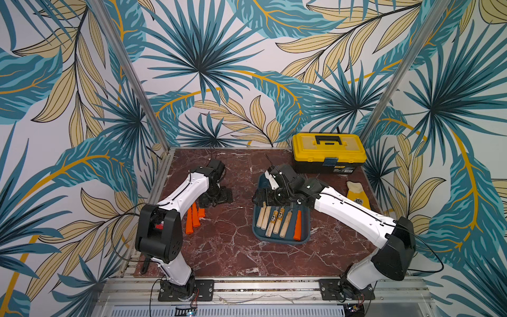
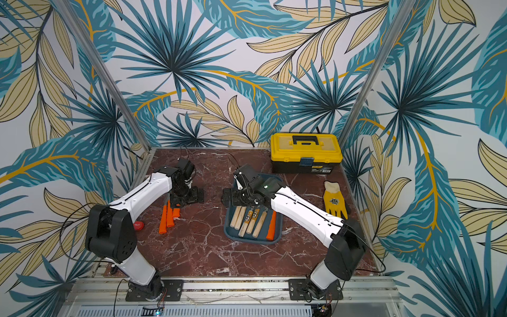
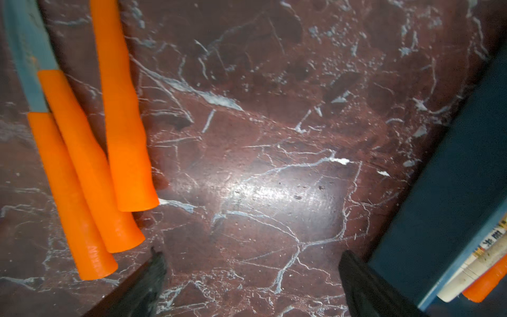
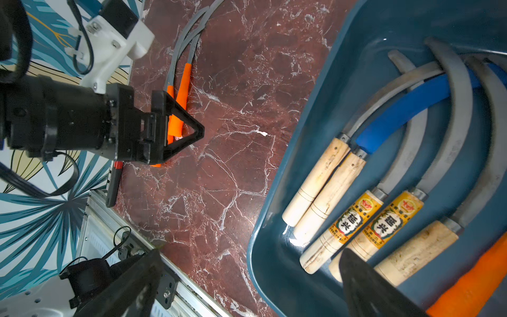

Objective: Put small sickles into storage boxes
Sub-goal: Pick up the sickle at the center of the board.

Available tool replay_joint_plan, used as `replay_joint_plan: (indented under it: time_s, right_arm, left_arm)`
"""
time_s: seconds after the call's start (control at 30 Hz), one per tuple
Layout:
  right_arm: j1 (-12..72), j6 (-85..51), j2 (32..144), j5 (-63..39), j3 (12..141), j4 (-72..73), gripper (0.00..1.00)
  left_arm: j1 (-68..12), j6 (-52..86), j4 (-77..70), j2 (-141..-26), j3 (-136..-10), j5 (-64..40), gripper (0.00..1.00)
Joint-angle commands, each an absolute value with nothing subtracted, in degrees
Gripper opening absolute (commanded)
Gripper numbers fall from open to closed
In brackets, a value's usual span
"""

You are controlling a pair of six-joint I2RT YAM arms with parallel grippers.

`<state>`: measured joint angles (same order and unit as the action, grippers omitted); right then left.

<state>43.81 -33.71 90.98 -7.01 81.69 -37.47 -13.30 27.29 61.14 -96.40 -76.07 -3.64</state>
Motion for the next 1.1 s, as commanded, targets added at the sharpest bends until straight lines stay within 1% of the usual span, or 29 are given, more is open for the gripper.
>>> replay_joint_plan:
  time_s: [0.0,0.4,0.7,0.93,1.07]
  right_arm:
    - [43.7,-31.9,92.8,-8.5,83.6,-37.6,1.00]
    - [43.6,-27.8,98.9,-9.8,90.2,-41.7,0.99]
    - [42.6,-26.2,100.6,-10.3,92.2,-43.8,1.00]
    - [41.4,-26.1,100.7,-10.4,92.1,-44.3,0.99]
    - [41.1,-26.6,101.0,-10.6,92.1,-43.8,1.00]
  left_arm:
    - [-10.5,26.4,60.0,-95.4,-74.6,-2.5,0.99]
    - [-3.9,24.6,55.6,-100.0,-72.2,-3.0,1.00]
    - [-3.1,24.0,52.1,-105.3,-72.1,-3.3,1.00]
    - [-3.1,23.9,50.8,-107.4,-71.7,-3.9,1.00]
    - [-3.2,23.5,50.5,-107.8,-70.6,-4.1,0.95]
